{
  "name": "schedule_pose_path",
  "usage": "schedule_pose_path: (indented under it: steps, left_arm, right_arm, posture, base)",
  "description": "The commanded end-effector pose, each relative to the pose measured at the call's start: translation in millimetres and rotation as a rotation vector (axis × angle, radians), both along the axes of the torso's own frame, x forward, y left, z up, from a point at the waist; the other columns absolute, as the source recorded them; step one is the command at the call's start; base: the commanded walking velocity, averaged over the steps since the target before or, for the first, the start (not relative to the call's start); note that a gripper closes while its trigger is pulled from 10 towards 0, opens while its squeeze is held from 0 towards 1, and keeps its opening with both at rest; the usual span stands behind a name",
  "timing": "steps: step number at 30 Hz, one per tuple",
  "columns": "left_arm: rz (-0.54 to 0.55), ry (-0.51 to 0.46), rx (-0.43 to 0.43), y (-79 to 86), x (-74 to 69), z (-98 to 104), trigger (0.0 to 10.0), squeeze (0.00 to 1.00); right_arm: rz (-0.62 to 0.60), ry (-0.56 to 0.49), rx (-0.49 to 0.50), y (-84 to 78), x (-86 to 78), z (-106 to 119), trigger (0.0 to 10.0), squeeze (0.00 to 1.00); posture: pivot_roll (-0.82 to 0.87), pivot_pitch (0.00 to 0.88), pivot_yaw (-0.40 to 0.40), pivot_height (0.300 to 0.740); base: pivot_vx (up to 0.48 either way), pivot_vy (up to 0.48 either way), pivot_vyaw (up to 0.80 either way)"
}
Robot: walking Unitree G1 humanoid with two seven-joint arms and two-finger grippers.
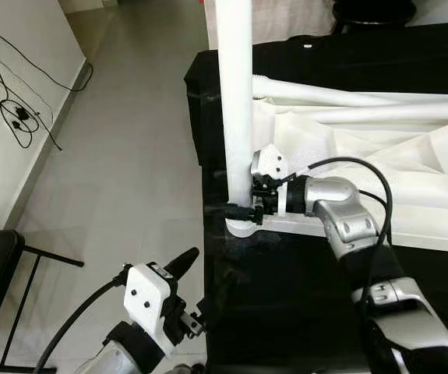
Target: Building children table
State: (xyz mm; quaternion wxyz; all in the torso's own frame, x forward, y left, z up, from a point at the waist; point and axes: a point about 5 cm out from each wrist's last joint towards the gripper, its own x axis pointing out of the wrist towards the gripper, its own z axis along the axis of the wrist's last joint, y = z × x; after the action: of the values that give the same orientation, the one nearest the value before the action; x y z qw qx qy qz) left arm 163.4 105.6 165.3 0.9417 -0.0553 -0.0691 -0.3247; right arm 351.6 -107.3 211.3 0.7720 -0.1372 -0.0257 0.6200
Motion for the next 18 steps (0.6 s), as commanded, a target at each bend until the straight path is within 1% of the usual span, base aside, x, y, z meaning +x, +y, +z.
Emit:
schedule_pose_path:
  steps: [1,6,8,9,10,11,13,14,15,16,17,18]
  left_arm:
    - [-0.006,0.018,0.027,1.0,-2.5,-3,10.0,0.0]
    - [-0.007,0.02,0.027,0.9,-2.3,-4,10.0,0.0]
    - [-0.008,0.021,0.027,0.8,-1.8,-4,10.0,0.0]
    - [-0.008,0.021,0.027,0.8,-1.8,-4,10.0,0.0]
    - [-0.008,0.021,0.025,0.7,-1.5,-4,10.0,0.0]
    - [-0.007,0.021,0.025,0.7,-1.3,-4,10.0,0.0]
    - [-0.007,0.021,0.025,0.7,-1.3,-4,10.0,0.0]
    - [-0.007,0.02,0.024,0.8,-1.2,-4,10.0,0.0]
    - [-0.007,0.02,0.024,0.8,-1.2,-4,10.0,0.0]
    - [-0.005,0.019,0.023,2.3,0.0,-3,10.0,0.0]
    - [-0.005,0.019,0.023,2.3,0.0,-3,10.0,0.0]
    - [-0.01,0.017,0.021,2.7,1.5,-3,10.0,0.0]
  right_arm:
    - [0.066,0.005,0.0,5.6,-2.1,-2,0.0,0.0]
    - [0.076,0.012,0.005,2.2,-2.0,-3,0.0,0.0]
    - [0.061,0.011,0.024,-3.6,-3.8,-4,0.0,0.0]
    - [0.061,0.011,0.024,-3.6,-3.8,-4,0.0,0.0]
    - [0.028,-0.002,0.027,-7.8,-8.1,-7,0.0,0.0]
    - [-0.079,-0.001,0.021,-10.1,-12.7,-15,0.0,0.0]
    - [-0.079,-0.001,0.021,-10.1,-12.7,-15,0.0,0.0]
    - [-0.156,-0.001,0.015,-11.5,-16.2,-20,0.0,0.0]
    - [-0.156,-0.001,0.015,-11.5,-16.2,-20,0.0,0.0]
    - [-0.415,0.07,0.04,3.4,-40.1,-48,0.0,0.0]
    - [-0.415,0.07,0.04,3.4,-40.1,-48,0.0,0.0]
    - [-0.634,0.063,0.048,8.4,-60.0,-58,0.0,0.0]
  posture:
    - [0.07,0.224,0.068,0.74]
    - [0.07,0.22,0.069,0.74]
    - [0.05,0.216,0.069,0.74]
    - [0.05,0.216,0.069,0.74]
    - [0.05,0.218,0.066,0.74]
    - [0.04,0.219,0.057,0.74]
    - [0.04,0.219,0.057,0.74]
    - [0.04,0.219,0.057,0.74]
    - [0.04,0.219,0.057,0.74]
    - [0.01,0.231,0.07,0.74]
    - [0.01,0.231,0.07,0.74]
    - [0.0,0.229,0.076,0.74]
  base:
    - [0.0,0.0,0.0]
    - [0.0,0.0,0.0]
    - [0.0,0.0,0.0]
    - [0.0,0.0,0.0]
    - [0.0,0.0,0.0]
    - [0.0,0.0,0.0]
    - [0.0,0.0,0.0]
    - [0.0,0.0,0.0]
    - [0.0,0.0,0.0]
    - [0.0,0.0,0.0]
    - [0.0,0.0,0.0]
    - [0.0,0.0,0.0]
